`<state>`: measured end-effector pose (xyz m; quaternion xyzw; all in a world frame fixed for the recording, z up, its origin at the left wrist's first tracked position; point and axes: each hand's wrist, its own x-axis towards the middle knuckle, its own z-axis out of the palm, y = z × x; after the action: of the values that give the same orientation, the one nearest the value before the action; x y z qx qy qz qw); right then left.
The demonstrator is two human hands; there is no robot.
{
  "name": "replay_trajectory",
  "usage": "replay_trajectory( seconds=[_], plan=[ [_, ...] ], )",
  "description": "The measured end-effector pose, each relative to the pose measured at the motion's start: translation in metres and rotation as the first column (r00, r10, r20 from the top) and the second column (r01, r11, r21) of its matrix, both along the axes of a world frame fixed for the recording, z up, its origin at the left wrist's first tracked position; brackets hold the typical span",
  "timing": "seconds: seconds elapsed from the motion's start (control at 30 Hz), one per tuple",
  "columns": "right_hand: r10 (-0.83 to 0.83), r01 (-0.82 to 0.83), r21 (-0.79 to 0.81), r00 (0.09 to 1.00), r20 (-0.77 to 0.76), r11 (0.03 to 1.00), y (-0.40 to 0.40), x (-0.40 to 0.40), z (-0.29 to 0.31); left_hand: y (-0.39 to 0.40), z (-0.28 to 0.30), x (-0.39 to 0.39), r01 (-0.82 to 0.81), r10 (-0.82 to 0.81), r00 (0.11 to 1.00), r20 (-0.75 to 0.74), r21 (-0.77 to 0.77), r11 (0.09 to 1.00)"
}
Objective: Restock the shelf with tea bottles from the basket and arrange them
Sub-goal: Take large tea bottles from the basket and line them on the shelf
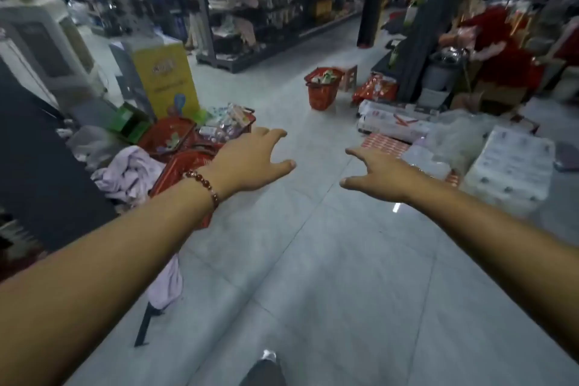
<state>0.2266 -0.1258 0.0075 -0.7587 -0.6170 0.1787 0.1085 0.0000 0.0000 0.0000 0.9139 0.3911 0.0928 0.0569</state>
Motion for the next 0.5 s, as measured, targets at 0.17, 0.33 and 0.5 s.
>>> replay_trajectory(
  seconds=[0.17,0.33,0.5],
  plan=[
    [-0.03,0.027,-0.067,0.999,-0.038,0.997,0.068,0.028,-0.055,0.065,-0.057,0.019,-0.046,0.045,0.999,-0.021,-0.064,0.997],
    [-0.055,0.047,-0.121,0.997,-0.062,0.992,0.187,0.061,-0.097,0.181,-0.106,0.046,-0.068,0.067,0.998,-0.011,-0.113,0.991],
    [-0.078,0.06,-0.191,0.993,-0.084,0.98,0.308,0.087,-0.11,0.318,-0.12,0.085,-0.07,0.061,0.996,-0.068,-0.142,0.987]
  ],
)
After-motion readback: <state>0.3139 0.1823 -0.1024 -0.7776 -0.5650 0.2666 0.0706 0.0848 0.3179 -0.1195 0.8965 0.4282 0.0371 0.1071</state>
